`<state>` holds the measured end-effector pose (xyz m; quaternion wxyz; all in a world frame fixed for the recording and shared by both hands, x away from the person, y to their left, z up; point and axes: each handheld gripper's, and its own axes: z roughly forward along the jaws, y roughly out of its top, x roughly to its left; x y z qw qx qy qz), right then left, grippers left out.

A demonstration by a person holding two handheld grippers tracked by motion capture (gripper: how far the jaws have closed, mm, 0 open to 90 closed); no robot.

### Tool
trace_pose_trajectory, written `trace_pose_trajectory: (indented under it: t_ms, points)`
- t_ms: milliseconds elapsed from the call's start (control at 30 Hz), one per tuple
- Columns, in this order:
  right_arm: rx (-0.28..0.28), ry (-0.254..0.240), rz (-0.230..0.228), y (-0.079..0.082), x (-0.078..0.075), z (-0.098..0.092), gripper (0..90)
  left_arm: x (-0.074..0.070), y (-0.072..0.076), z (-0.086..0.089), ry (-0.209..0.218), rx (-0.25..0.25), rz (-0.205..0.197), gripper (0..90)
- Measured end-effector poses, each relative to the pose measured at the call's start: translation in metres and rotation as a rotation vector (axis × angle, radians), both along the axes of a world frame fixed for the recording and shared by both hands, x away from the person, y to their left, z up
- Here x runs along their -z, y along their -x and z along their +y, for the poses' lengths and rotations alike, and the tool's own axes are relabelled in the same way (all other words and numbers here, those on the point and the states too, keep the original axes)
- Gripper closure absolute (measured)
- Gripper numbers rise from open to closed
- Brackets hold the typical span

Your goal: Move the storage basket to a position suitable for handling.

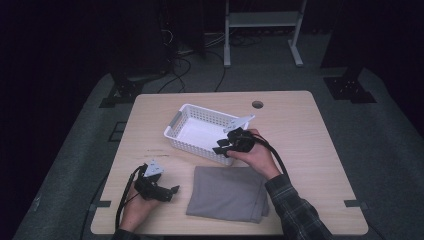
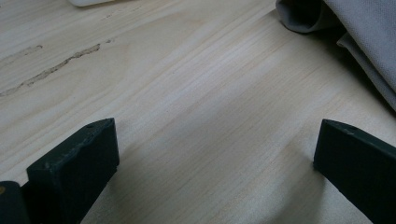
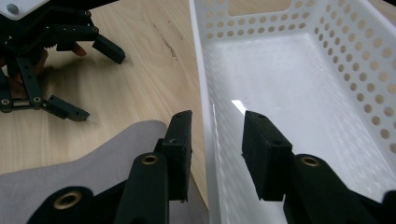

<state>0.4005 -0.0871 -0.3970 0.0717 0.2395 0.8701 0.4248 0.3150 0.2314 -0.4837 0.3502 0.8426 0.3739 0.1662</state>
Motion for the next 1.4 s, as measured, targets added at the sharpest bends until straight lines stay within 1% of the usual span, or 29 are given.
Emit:
trace_pose_trajectory:
  t_ms: [100, 133, 167, 367, 467, 567, 667, 733, 800, 867, 967, 1033, 1100, 1167, 1400]
  points:
    - [-0.010, 0.013, 0.008, -0.002, 0.002, 0.010, 62.7, 0.000, 0.000, 0.000, 0.002, -0.001, 0.000, 0.0]
    - [-0.010, 0.013, 0.008, -0.002, 0.002, 0.010, 62.7, 0.000, 0.000, 0.000, 0.002, -0.001, 0.000, 0.0]
    - [-0.016, 0.027, 0.009, -0.004, 0.005, 0.016, 63.1, 0.000, 0.000, 0.000, 0.002, -0.001, 0.000, 0.0]
    - [-0.022, 0.053, 0.028, -0.010, 0.014, 0.028, 64.9, 0.000, 0.000, 0.000, -0.002, 0.004, 0.001, 0.0]
    - [-0.027, 0.081, 0.035, -0.012, 0.020, 0.033, 67.4, 0.000, 0.000, 0.000, -0.002, 0.003, 0.000, 0.0]
    - [-0.029, 0.098, 0.042, -0.013, 0.023, 0.037, 72.7, 0.000, 0.000, 0.000, -0.001, 0.003, 0.000, 0.0]
    - [-0.026, 0.121, 0.035, -0.012, 0.024, 0.040, 76.9, 0.000, 0.000, 0.000, -0.001, 0.003, 0.000, 0.0]
    - [-0.027, 0.135, 0.026, -0.013, 0.024, 0.040, 78.7, 0.000, 0.000, 0.000, 0.000, 0.003, 0.000, 0.0]
    - [-0.014, 0.129, 0.035, -0.013, 0.024, 0.041, 80.6, 0.000, 0.000, 0.000, 0.001, 0.002, 0.001, 0.0]
    - [-0.013, 0.129, 0.032, -0.013, 0.025, 0.040, 82.2, 0.000, 0.000, 0.000, -0.001, 0.003, 0.001, 0.0]
    - [-0.020, 0.151, 0.007, -0.012, 0.024, 0.041, 83.2, 0.000, 0.000, 0.000, -0.001, 0.004, 0.001, 0.0]
    - [-0.023, 0.156, -0.002, -0.010, 0.023, 0.041, 83.8, 0.000, 0.000, 0.000, -0.002, 0.004, 0.001, 0.0]
    - [-0.020, 0.155, -0.012, -0.010, 0.020, 0.040, 84.0, 0.000, 0.000, 0.000, 0.000, 0.003, 0.000, 0.0]
    - [-0.007, 0.143, 0.000, -0.009, 0.016, 0.037, 84.2, 0.000, 0.000, 0.000, 0.001, 0.002, 0.000, 0.0]
    - [0.008, 0.130, -0.011, -0.008, 0.007, 0.024, 84.4, 0.000, 0.000, 0.000, 0.002, 0.001, 0.000, 0.0]
